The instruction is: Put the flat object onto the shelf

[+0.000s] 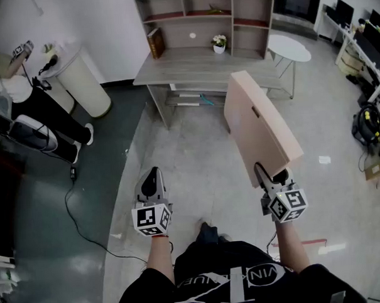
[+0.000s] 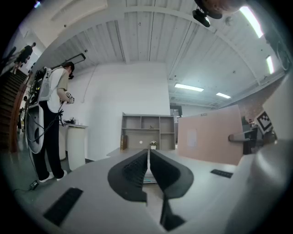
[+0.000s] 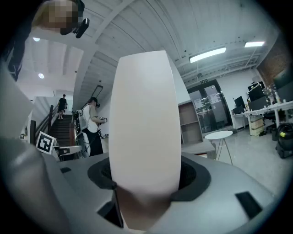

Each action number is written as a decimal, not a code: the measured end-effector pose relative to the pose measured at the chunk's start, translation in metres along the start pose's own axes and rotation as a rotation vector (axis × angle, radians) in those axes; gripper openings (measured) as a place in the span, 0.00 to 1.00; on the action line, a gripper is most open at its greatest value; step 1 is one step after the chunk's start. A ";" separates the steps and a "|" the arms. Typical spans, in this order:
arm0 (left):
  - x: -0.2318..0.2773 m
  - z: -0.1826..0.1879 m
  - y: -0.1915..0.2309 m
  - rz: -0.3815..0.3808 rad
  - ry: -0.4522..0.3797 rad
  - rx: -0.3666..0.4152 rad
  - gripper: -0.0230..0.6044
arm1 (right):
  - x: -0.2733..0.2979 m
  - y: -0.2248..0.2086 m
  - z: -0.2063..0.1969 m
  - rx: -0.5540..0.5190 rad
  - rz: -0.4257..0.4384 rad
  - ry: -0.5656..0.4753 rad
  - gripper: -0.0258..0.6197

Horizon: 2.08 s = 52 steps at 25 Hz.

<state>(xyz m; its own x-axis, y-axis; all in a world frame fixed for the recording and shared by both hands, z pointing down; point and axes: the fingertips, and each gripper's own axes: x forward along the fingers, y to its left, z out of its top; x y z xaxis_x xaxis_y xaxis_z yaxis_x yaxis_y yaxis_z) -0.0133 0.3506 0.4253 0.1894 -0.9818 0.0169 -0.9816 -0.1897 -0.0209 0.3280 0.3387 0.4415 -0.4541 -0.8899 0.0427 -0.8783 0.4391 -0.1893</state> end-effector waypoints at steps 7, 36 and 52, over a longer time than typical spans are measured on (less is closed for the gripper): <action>-0.026 0.000 -0.004 0.018 -0.001 0.000 0.07 | -0.017 0.012 -0.001 0.003 0.022 -0.016 0.50; -0.053 -0.004 -0.007 0.044 -0.001 -0.038 0.07 | -0.058 0.009 0.002 0.103 0.023 -0.093 0.50; 0.061 -0.019 0.034 0.007 0.030 -0.047 0.07 | 0.051 -0.019 -0.001 0.113 0.001 -0.064 0.50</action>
<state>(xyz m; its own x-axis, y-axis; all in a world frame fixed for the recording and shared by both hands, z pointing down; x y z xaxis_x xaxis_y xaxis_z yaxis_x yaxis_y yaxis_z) -0.0359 0.2840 0.4442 0.1827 -0.9821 0.0467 -0.9830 -0.1817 0.0255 0.3211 0.2856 0.4481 -0.4418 -0.8969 -0.0194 -0.8535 0.4269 -0.2989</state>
